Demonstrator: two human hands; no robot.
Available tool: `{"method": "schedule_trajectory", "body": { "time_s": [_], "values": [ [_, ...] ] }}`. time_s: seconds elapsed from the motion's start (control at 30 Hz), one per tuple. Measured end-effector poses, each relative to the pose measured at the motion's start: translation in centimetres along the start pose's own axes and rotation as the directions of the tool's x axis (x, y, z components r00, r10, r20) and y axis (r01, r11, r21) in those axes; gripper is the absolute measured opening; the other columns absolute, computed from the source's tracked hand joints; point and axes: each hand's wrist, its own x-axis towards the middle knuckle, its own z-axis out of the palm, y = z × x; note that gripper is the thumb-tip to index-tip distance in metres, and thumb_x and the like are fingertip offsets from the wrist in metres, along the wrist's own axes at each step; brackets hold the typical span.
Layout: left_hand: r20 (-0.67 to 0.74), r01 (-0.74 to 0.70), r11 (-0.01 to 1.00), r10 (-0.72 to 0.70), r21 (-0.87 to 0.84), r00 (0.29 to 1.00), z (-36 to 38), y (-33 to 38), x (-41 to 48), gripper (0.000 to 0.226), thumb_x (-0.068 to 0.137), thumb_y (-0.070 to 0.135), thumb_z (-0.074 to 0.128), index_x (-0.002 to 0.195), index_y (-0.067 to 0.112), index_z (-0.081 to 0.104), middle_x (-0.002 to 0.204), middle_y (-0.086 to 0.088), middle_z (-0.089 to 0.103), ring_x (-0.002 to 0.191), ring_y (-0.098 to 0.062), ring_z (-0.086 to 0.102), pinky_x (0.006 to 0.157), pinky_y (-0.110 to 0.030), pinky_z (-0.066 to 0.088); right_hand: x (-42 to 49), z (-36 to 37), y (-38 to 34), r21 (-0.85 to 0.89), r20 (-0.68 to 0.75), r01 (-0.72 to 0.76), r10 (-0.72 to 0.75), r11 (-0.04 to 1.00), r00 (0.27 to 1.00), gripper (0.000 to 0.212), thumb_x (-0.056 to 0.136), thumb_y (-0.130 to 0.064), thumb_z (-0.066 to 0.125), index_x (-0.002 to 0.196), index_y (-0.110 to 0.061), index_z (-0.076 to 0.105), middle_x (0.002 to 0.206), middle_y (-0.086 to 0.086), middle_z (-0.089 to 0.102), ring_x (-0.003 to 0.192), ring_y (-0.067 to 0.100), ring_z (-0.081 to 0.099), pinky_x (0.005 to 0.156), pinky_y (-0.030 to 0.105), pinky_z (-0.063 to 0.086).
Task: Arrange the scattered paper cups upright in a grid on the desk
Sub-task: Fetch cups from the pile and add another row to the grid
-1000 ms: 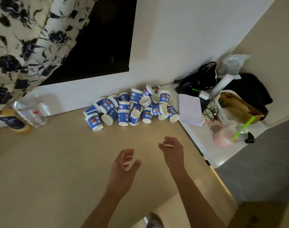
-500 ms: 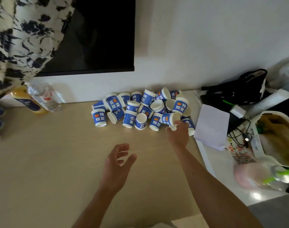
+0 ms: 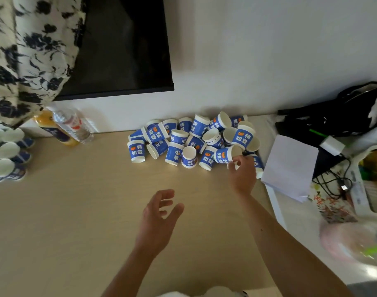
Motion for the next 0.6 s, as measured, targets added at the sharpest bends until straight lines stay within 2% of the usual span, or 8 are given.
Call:
{"method": "schedule_trajectory", "body": {
  "time_s": [0.13, 0.2, 0.27, 0.37, 0.43, 0.5, 0.6],
  "values": [
    [0.01, -0.046, 0.996, 0.045, 0.081, 0.999, 1.0, 0.7, 0.3, 0.033, 0.084, 0.024, 0.078, 0.114, 0.028, 0.063, 0.115, 0.02, 0.066, 0.104, 0.004, 0.063, 0.09, -0.032, 0.055, -1.0, -2.3, -0.9, 0.182, 0.003, 0.091, -0.093, 0.979, 0.996, 0.008, 0.087, -0.011, 0.068, 0.09, -0.017, 0.067, 0.099, 0.001, 0.057, 0.079, 0.008, 0.057, 0.068, 0.025, 0.046],
    [0.021, -0.089, 0.987, 0.087, 0.135, 0.996, 1.5, 1.1, 0.7, 0.04, 0.082, 0.023, 0.081, 0.117, 0.026, 0.062, 0.118, 0.019, 0.064, 0.107, 0.003, 0.061, 0.09, -0.032, 0.054, -1.8, -4.0, -1.6, 0.283, 0.063, 0.135, -0.159, 0.95, 0.985, 0.017, 0.085, -0.006, 0.069, 0.087, -0.022, 0.066, 0.094, 0.001, 0.056, 0.076, 0.005, 0.056, 0.068, 0.016, 0.043],
    [0.035, -0.137, 0.97, 0.132, 0.202, 0.991, 2.1, 1.5, 1.2, 0.053, 0.078, 0.025, 0.084, 0.125, 0.025, 0.058, 0.122, 0.016, 0.062, 0.111, 0.0, 0.058, 0.093, -0.033, 0.053, -2.8, -5.7, -2.4, 0.371, 0.17, 0.146, -0.222, 0.917, 0.96, 0.024, 0.084, -0.003, 0.07, 0.085, -0.027, 0.065, 0.088, 0.0, 0.056, 0.073, 0.007, 0.055, 0.066, 0.013, 0.04],
    [0.107, -0.188, 0.939, 0.163, 0.287, 0.981, 3.3, 2.2, 2.2, 0.08, 0.073, 0.033, 0.087, 0.141, 0.023, 0.047, 0.134, 0.013, 0.054, 0.123, -0.006, 0.052, 0.103, -0.032, 0.045, -4.1, -7.6, -3.0, 0.445, 0.335, 0.158, -0.328, 0.881, 0.883, 0.02, 0.086, -0.008, 0.073, 0.086, -0.028, 0.068, 0.08, -0.01, 0.054, 0.069, 0.008, 0.052, 0.064, 0.017, 0.04],
    [0.169, -0.196, 0.932, 0.149, 0.305, 0.974, 4.1, 2.8, 2.5, 0.093, 0.071, 0.039, 0.089, 0.147, 0.023, 0.039, 0.135, 0.015, 0.051, 0.124, -0.004, 0.05, 0.102, -0.025, 0.041, -4.7, -8.4, -3.3, 0.475, 0.41, 0.166, -0.384, 0.864, 0.827, 0.016, 0.086, -0.018, 0.073, 0.089, -0.033, 0.068, 0.082, -0.011, 0.057, 0.071, 0.011, 0.054, 0.065, 0.023, 0.042],
    [0.196, -0.192, 0.942, 0.141, 0.275, 0.97, 4.7, 3.1, 2.7, 0.091, 0.07, 0.043, 0.088, 0.146, 0.026, 0.04, 0.129, 0.018, 0.056, 0.114, 0.0, 0.058, 0.097, -0.025, 0.048, -5.3, -8.7, -3.6, 0.505, 0.434, 0.158, -0.408, 0.849, 0.803, 0.019, 0.085, -0.018, 0.073, 0.089, -0.036, 0.067, 0.085, -0.007, 0.06, 0.073, 0.011, 0.055, 0.066, 0.024, 0.043],
    [0.145, -0.17, 0.958, 0.139, 0.232, 0.98, 5.2, 3.3, 2.8, 0.07, 0.077, 0.038, 0.084, 0.136, 0.027, 0.048, 0.113, 0.018, 0.065, 0.096, 0.002, 0.065, 0.086, -0.032, 0.057, -5.7, -8.6, -3.8, 0.528, 0.45, 0.136, -0.412, 0.838, 0.792, 0.015, 0.085, -0.014, 0.075, 0.09, -0.027, 0.07, 0.088, -0.002, 0.062, 0.075, 0.01, 0.057, 0.067, 0.021, 0.043]
  ]
}}
